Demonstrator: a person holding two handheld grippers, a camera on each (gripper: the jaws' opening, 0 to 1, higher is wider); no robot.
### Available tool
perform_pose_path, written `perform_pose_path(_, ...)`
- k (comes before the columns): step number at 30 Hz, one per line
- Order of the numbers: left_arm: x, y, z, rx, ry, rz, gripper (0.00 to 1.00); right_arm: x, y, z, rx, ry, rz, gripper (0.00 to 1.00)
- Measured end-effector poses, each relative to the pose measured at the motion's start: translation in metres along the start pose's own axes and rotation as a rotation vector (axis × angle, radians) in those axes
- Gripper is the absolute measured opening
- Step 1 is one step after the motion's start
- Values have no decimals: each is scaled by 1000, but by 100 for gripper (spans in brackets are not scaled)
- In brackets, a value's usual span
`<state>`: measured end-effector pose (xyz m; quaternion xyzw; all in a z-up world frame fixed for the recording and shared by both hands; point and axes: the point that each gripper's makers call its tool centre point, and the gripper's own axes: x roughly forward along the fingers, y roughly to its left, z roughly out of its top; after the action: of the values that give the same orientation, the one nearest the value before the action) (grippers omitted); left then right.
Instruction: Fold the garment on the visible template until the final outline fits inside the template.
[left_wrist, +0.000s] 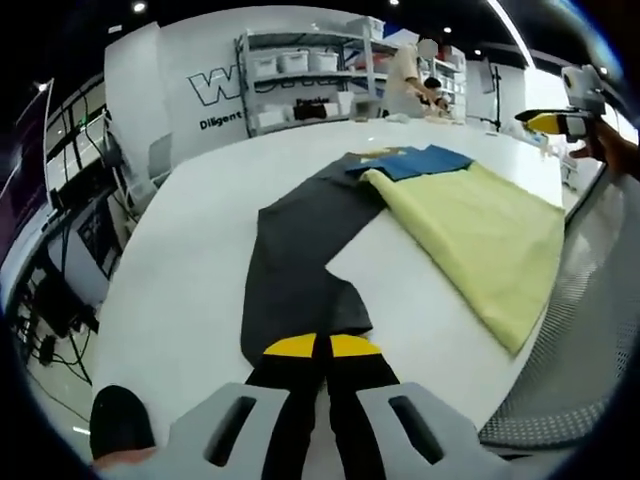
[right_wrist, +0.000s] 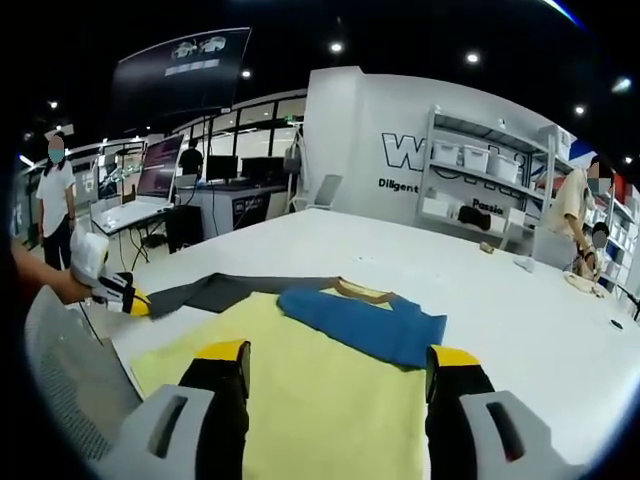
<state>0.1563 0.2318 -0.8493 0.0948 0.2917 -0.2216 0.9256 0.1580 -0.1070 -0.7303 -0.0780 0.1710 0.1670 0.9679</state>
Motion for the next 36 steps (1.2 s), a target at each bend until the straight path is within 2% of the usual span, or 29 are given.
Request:
perform_pose_path(2, 1, 6, 5, -61, -20, 6, 0, 0, 0, -1, 0, 2, 0, 70)
perform_pose_path(5, -4, 14, 14, -201, -47, 5, 0, 0, 0, 0, -2, 2, 0, 69)
perform_pose_path(8, -4, 26, 20, -275, -72, 16, 0, 0, 0, -1, -2, 4, -2, 69)
perform_pose_path(17, -2, 50, 30, -336, -125, 57, 0, 0, -1, -2, -4, 8, -5, 69)
perform_pose_path(20, -1, 65, 38, -379, -161, 86, 0, 0, -1, -3, -8, 14, -4, 68)
perform_pose_path(26, 5, 93, 54, -409, -201, 125, 0, 0, 0, -3, -8, 16, -4, 68)
perform_pose_path(29, -2, 104, 59, -432, -221, 164, 0, 0, 0, -4, -8, 19, -3, 67)
perform_pose_path(36, -9, 121, 49, -511, -207, 250, 0, 0, 0, -5, -7, 24, -2, 67)
